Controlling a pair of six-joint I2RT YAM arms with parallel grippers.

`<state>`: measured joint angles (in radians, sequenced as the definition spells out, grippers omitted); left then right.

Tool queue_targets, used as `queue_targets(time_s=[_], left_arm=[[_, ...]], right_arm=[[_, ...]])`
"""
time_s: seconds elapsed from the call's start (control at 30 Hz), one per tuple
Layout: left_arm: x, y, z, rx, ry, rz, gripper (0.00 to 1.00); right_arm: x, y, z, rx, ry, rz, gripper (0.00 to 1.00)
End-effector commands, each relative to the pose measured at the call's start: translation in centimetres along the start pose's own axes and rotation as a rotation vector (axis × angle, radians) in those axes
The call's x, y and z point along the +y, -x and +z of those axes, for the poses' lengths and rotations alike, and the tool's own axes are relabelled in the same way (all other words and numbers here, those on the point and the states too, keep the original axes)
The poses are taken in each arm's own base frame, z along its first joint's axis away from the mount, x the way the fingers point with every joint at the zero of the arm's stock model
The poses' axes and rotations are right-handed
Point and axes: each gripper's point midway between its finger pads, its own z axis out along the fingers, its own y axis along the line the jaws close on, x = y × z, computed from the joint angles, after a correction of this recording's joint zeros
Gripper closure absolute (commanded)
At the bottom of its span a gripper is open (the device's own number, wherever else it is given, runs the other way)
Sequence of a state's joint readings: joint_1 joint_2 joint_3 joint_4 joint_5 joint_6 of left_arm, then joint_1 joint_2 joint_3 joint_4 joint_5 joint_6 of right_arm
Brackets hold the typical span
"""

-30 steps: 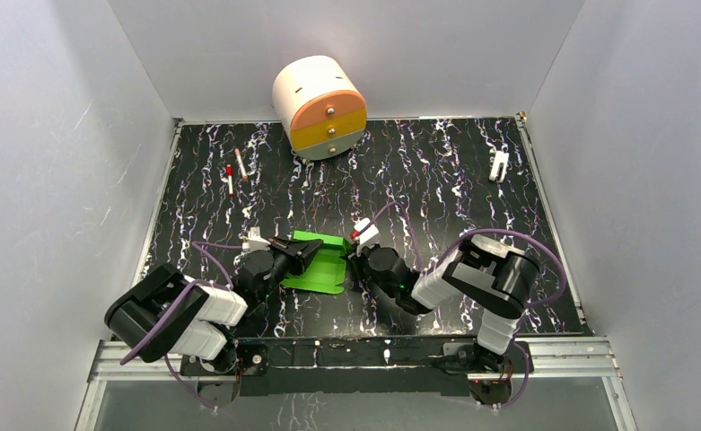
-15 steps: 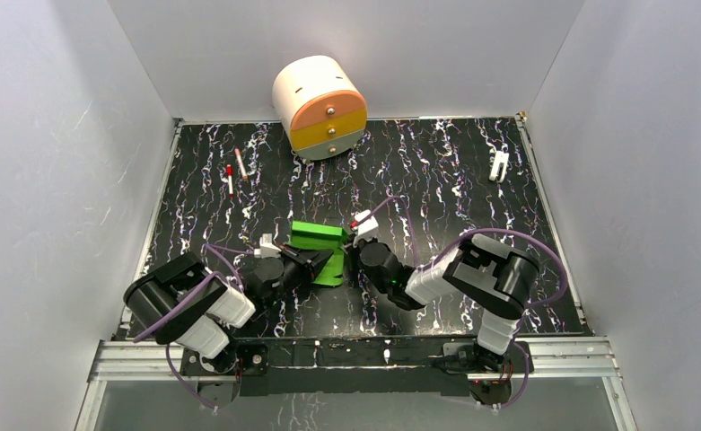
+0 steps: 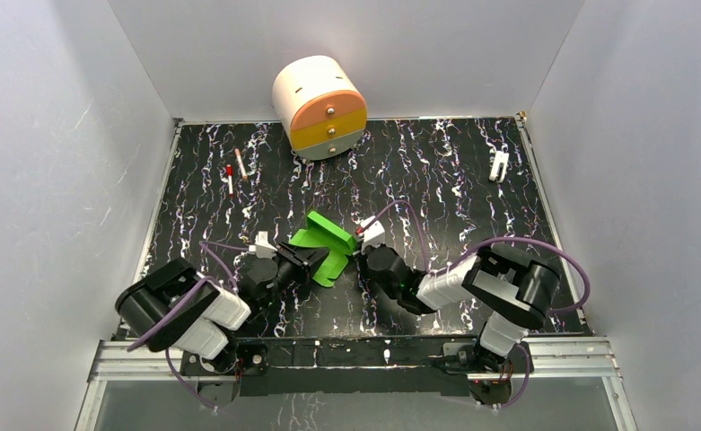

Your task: Fold the paper box

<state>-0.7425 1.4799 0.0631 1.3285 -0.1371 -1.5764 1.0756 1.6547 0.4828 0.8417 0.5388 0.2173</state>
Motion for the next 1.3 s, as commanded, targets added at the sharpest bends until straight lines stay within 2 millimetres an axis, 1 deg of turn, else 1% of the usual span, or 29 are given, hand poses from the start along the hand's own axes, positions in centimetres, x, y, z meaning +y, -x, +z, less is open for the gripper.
queue_targets(time_s=[0.0,0.07,0.1,0.17,0.23,0.4,0.5,0.57,0.67,0.83,1.1,1.23,1.27], left_arm=[[-0.3,1.2,-0.2,0.001,0.008,0.135,0.74],[-0.2,1.8,-0.1,0.007,0.033,0.212,0.66],[-1.0,2.1,0.1,0.009,0.028,0.258,0.63],[-0.9,3.0,0.1,0.001,0.092,0.333,0.59],[-1.5,4.0,-0.4,-0.027,0.115,0.419,0.55],[-3.1,7.6,-1.7,-0.154,0.208,0.616,0.47],[-3.4,8.9,-1.5,-0.174,0.262,0.696,0.42],[-3.1,8.9,-0.9,-0.139,0.283,0.719,0.41],[-2.5,7.7,0.1,-0.055,0.282,0.710,0.41],[-1.1,7.5,0.7,-0.027,0.301,0.690,0.41],[-0.6,7.1,1.4,0.000,0.295,0.707,0.48],[-0.6,6.8,1.6,0.021,0.284,0.702,0.55],[-0.6,6.2,1.6,0.046,0.268,0.696,0.57]], right_arm=[[0.3,1.0,-1.1,-0.030,0.055,-0.072,1.00],[0.2,0.8,-1.5,-0.028,0.071,-0.100,1.00],[0.1,0.8,-1.6,-0.027,0.076,-0.114,1.00],[0.0,0.5,-1.9,-0.019,0.085,-0.137,1.00],[0.0,0.5,-2.3,-0.017,0.098,-0.150,1.00],[-0.1,0.3,-2.9,-0.011,0.130,-0.191,1.00],[0.1,0.5,-3.0,-0.014,0.150,-0.199,1.00],[0.3,0.6,-3.0,-0.010,0.157,-0.200,1.00],[0.3,0.6,-2.9,-0.001,0.158,-0.217,1.00],[0.4,0.6,-2.8,0.000,0.163,-0.234,1.00],[0.7,0.4,-2.3,0.010,0.168,-0.243,1.00],[0.5,0.7,-2.1,0.011,0.146,-0.225,1.00],[0.5,0.8,-2.1,0.012,0.141,-0.220,1.00]])
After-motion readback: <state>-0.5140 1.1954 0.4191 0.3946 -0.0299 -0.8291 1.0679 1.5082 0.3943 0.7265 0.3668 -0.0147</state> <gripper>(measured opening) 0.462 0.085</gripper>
